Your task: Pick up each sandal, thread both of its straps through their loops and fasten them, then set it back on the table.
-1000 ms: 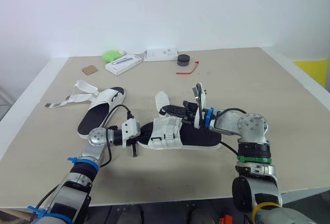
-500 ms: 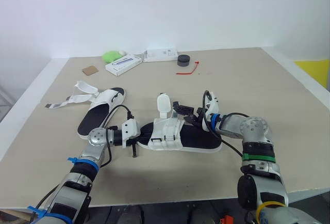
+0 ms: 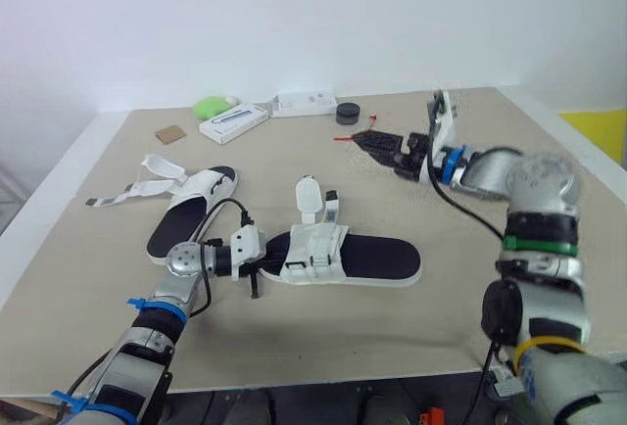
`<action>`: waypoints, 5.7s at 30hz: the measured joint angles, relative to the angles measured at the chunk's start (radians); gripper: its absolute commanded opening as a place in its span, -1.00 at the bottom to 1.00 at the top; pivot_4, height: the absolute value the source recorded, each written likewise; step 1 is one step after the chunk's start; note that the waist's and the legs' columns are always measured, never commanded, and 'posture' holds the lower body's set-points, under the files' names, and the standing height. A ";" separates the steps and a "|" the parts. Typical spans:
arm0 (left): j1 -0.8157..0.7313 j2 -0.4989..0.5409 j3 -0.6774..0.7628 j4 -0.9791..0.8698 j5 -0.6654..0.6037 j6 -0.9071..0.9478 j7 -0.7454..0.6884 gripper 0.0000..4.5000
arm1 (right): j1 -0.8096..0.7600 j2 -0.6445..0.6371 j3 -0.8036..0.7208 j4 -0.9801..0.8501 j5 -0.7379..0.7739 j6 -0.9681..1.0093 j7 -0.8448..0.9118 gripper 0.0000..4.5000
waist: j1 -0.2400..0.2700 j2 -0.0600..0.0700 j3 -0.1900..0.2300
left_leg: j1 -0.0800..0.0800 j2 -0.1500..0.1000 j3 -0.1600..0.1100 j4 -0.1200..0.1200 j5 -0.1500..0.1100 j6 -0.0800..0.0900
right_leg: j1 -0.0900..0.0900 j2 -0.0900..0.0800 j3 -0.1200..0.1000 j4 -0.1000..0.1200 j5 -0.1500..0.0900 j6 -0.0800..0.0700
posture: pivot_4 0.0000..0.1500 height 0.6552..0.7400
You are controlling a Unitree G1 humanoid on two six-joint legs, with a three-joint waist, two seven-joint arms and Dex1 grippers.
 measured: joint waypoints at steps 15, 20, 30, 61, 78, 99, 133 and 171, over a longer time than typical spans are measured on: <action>0.001 -0.003 0.001 -0.005 0.000 0.000 -0.001 -1.00 | -0.152 0.134 0.308 0.423 -0.325 -0.200 0.342 0.99 | 0.000 -0.001 0.001 | -0.001 -0.002 0.000 0.000 0.000 0.000 | 0.000 0.001 0.004 0.008 0.000 0.000 | 1.00 1.00; 0.013 0.003 0.001 -0.023 0.000 0.001 0.004 -1.00 | -0.203 0.210 0.316 0.552 -0.403 -0.295 0.414 0.99 | -0.002 -0.003 0.002 | 0.001 -0.002 -0.001 0.000 0.000 0.000 | 0.000 0.001 0.004 0.015 0.000 0.000 | 1.00 1.00; 0.032 0.005 0.001 -0.058 0.000 0.001 0.002 -1.00 | -0.251 0.303 0.193 0.719 -0.450 -0.459 0.425 0.99 | -0.001 -0.007 0.002 | 0.001 -0.003 -0.001 -0.001 0.000 0.000 | 0.000 0.006 0.015 0.026 0.000 0.000 | 1.00 1.00; 0.067 0.082 -0.003 -0.256 -0.034 0.104 -0.147 -1.00 | 0.035 0.239 0.179 -0.084 -0.324 -0.194 0.605 0.99 | -0.011 -0.021 0.016 | 0.002 -0.003 -0.012 -0.010 -0.002 -0.009 | -0.001 0.033 0.042 0.040 0.002 0.002 | 1.00 1.00; 0.068 0.083 -0.003 -0.255 -0.034 0.105 -0.153 -1.00 | 0.275 0.110 0.157 -0.594 -0.027 -0.080 0.639 0.99 | -0.012 -0.023 0.017 | 0.003 -0.002 -0.014 -0.010 -0.004 -0.012 | 0.001 0.033 0.042 0.039 -0.002 0.001 | 1.00 1.00; 0.052 0.073 -0.008 -0.211 -0.034 0.076 -0.162 -1.00 | 0.482 -0.090 0.172 -0.714 0.283 0.280 0.312 0.99 | -0.010 -0.026 0.015 | 0.005 -0.003 -0.015 -0.010 -0.005 -0.015 | 0.003 0.034 0.043 0.039 -0.004 0.000 | 1.00 1.00; 0.027 0.046 -0.013 -0.187 -0.032 0.124 -0.155 -1.00 | 0.362 -0.317 0.629 -0.585 1.149 0.018 -0.436 0.99 | -0.008 -0.025 0.015 | 0.004 -0.003 -0.015 -0.007 -0.008 -0.019 | 0.012 0.034 0.042 0.029 -0.007 0.001 | 1.00 1.00; 0.041 0.046 -0.014 -0.292 -0.028 0.244 -0.136 -1.00 | 0.252 -0.053 0.611 -0.368 1.173 0.031 -0.763 0.55 | -0.008 -0.029 0.023 | -0.006 -0.004 -0.021 -0.005 -0.001 -0.007 | 0.011 0.038 0.042 0.030 -0.006 0.000 | 1.00 1.00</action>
